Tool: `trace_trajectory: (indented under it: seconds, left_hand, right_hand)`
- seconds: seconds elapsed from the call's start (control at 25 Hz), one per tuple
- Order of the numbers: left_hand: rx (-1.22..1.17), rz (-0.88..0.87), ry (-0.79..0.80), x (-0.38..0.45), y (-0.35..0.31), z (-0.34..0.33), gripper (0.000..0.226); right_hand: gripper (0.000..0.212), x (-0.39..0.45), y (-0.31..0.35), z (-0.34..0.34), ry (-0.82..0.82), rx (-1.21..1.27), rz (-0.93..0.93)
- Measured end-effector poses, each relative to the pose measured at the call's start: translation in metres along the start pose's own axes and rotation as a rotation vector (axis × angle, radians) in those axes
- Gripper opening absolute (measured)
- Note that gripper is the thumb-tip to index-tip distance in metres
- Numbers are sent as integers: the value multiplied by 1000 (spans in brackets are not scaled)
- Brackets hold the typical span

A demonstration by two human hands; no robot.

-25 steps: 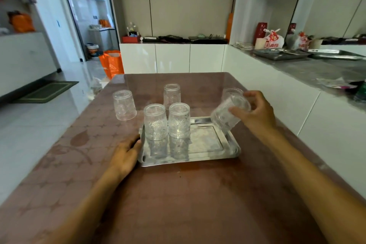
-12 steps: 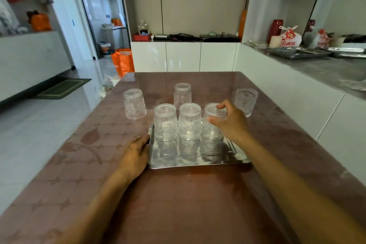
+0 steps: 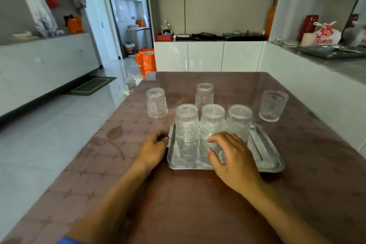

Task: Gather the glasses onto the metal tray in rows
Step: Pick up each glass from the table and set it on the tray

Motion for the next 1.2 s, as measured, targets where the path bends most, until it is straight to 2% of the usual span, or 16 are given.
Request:
trace_trajectory:
  seconds: [0.08, 0.12, 0.24, 0.36, 0.48, 0.6, 0.68, 0.8, 0.92, 0.96, 1.04, 1.2]
  left_hand:
    - [-54, 41, -180, 23, 0, 23, 18]
    - [-28, 38, -253, 39, -1, 35, 24]
    - [89, 9, -364, 83, -2, 53, 57]
    - [148, 46, -438, 110, 19, 50, 77]
    - [47, 106, -383, 138, 45, 37, 85]
    - [-69, 160, -342, 159, 58, 38, 76]
    - [-29, 167, -351, 160, 58, 43, 79]
    - [97, 83, -393, 143, 36, 52, 90]
    - [-58, -48, -458, 100, 4, 61, 82]
    - [-123, -96, -445, 82, -8, 65, 78]
    - [-129, -171, -358, 45, -31, 72, 71]
    - [25, -262, -49, -14, -64, 48, 69]
  right_hand:
    - [14, -11, 8, -23, 157, -16, 21]
    - [13, -12, 8, -28, 187, -11, 14]
    - [18, -11, 1, -26, 139, 13, 0]
    - [22, -7, -6, -18, 36, 61, -59]
    - [21, -3, -14, -15, -9, 101, -137]
    - [21, -3, -16, -15, 9, 126, -146]
    - [18, -3, -15, -16, 25, 142, -142]
    - [17, 0, -16, -14, 28, 139, -154]
    - [6, -2, -20, -14, 29, 143, -183]
    - [9, -2, -22, -15, 27, 144, -208]
    - [15, -1, -26, -15, 28, 171, -249]
    - [17, -3, -28, -14, 13, 196, -273]
Point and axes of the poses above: each hand's wrist, its own x-axis towards the middle knuckle, its own z-axis out of the back of the hand, y = z × x, the point moved 8 cm from there along x, towards the middle knuckle, and after that the axes turned 12 degrees about -z, right-handed, at the moved point
